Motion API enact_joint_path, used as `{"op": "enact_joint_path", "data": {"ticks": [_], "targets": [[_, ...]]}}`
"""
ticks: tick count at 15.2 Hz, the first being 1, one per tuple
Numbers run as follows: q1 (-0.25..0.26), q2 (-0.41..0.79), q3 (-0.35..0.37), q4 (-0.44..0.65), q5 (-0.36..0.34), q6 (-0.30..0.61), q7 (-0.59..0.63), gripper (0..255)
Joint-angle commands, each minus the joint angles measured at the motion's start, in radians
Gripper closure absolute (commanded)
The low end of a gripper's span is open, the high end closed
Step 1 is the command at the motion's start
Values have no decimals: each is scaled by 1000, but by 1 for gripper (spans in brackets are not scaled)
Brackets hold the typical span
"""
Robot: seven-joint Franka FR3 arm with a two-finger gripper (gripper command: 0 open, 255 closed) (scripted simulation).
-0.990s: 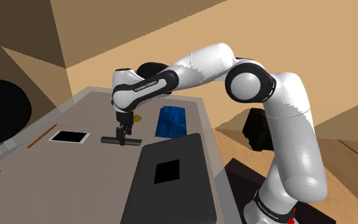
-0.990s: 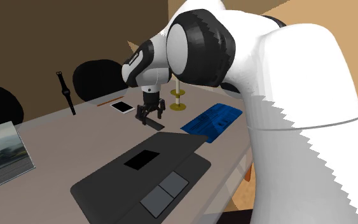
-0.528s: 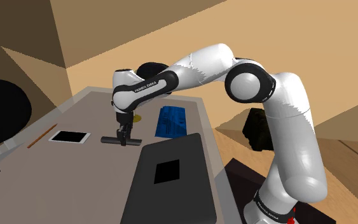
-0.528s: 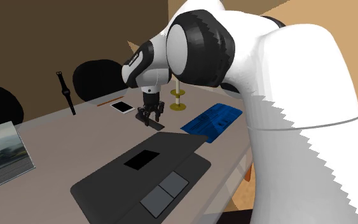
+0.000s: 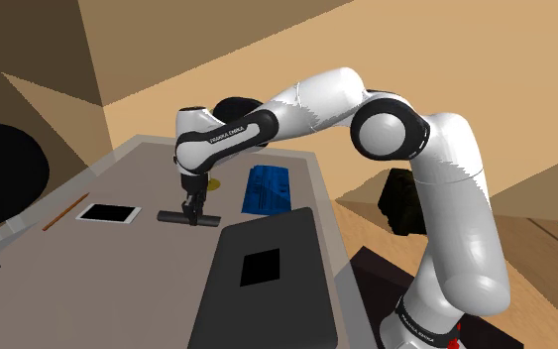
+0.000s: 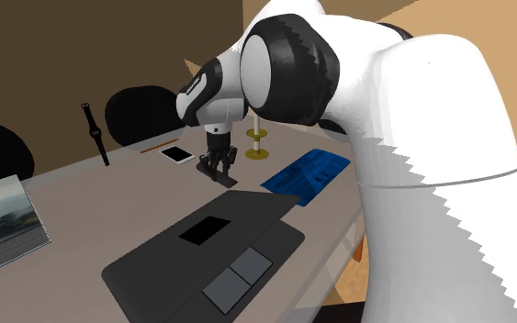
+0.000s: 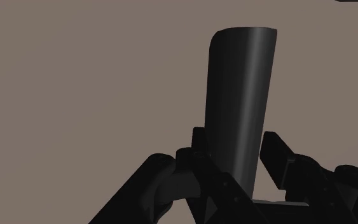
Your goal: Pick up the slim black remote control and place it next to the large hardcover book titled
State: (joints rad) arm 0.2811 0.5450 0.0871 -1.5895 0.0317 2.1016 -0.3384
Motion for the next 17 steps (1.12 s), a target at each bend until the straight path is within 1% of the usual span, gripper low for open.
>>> {"op": "enact_joint_path", "data": {"ticks": [1, 17], "targets": [[1, 1, 1, -3, 1, 0, 0, 255], [-1, -77, 4, 97, 4, -177, 8, 255]]}}
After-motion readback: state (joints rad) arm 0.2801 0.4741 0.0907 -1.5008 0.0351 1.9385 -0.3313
